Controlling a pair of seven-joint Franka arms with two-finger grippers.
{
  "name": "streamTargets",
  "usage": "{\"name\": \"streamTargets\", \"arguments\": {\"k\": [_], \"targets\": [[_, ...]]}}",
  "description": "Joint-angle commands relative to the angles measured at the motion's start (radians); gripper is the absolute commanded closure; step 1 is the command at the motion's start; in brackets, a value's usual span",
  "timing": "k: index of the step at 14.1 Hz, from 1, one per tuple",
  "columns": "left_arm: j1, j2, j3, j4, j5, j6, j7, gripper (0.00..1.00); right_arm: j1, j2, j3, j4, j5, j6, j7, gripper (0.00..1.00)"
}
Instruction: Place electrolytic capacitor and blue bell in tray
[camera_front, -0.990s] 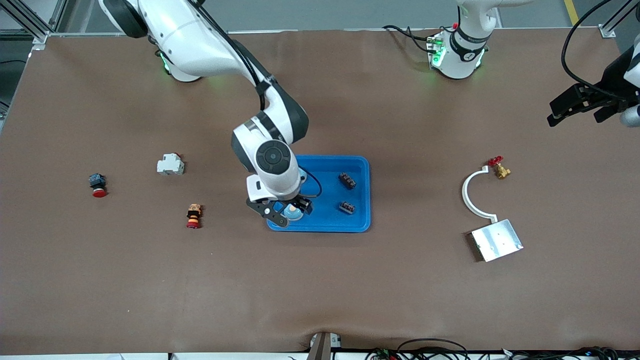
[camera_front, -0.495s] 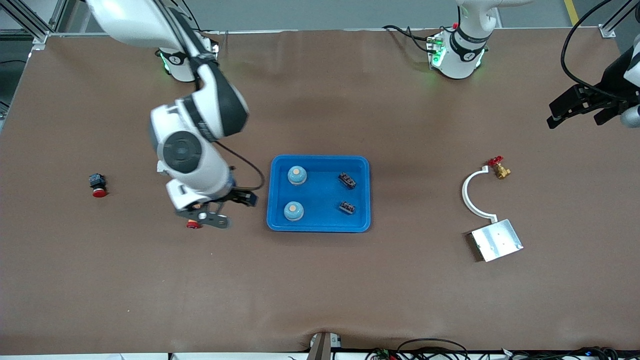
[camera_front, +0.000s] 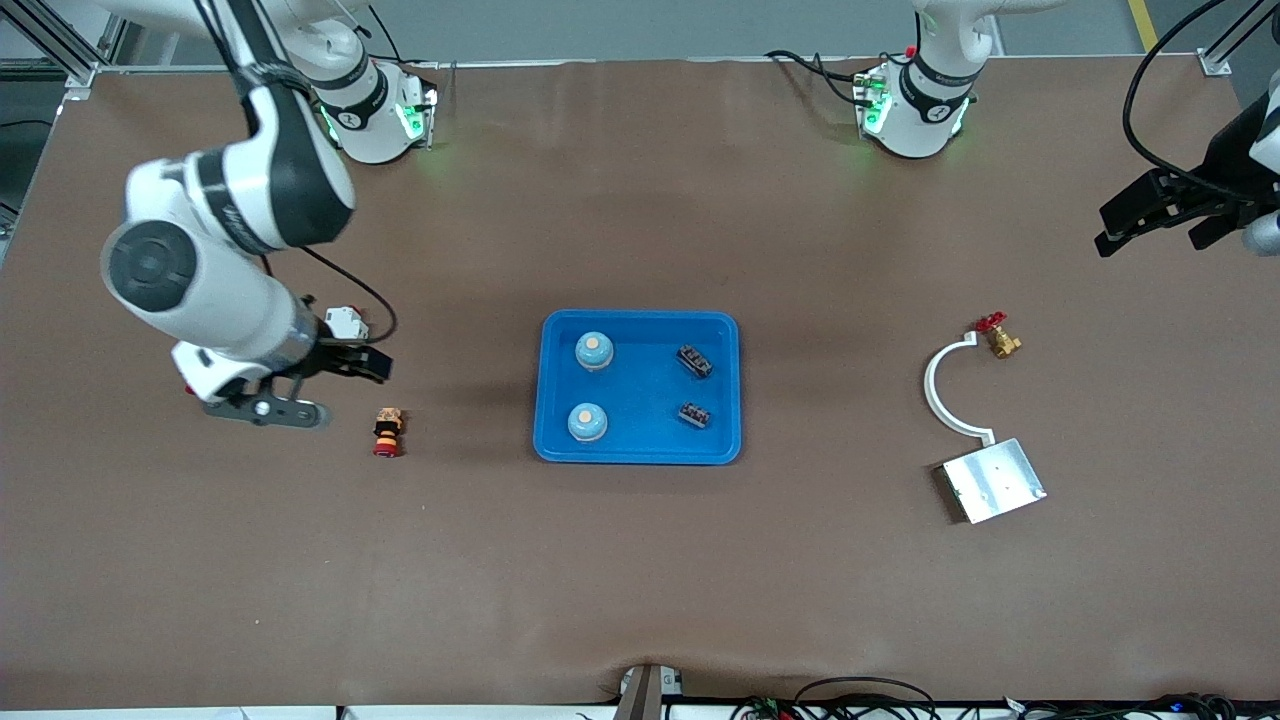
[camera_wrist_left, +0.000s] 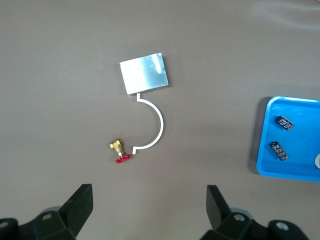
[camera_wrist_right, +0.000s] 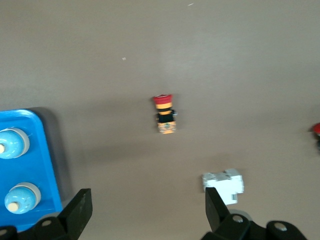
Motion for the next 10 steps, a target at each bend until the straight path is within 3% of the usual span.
{"name": "streamTargets", "arguments": {"k": [1,5,10], "targets": [[0.003,0.006,-0.006,0.017,0.021,-0.003,-0.004,0.00,-0.066,-0.126,0.019,-0.083,-0.014,-0.024,-0.070,0.00],[-0.003,0.003,-0.009,0.017,0.033,0.013,-0.004,0.00,-0.220,-0.213,0.019,-0.086,-0.012,-0.105,-0.288,0.00],[-0.002,0.005,-0.011,0.015,0.034,0.010,-0.004,0.00,-0.309,-0.348,0.019,-0.137,-0.001,-0.111,-0.299,0.00]]}}
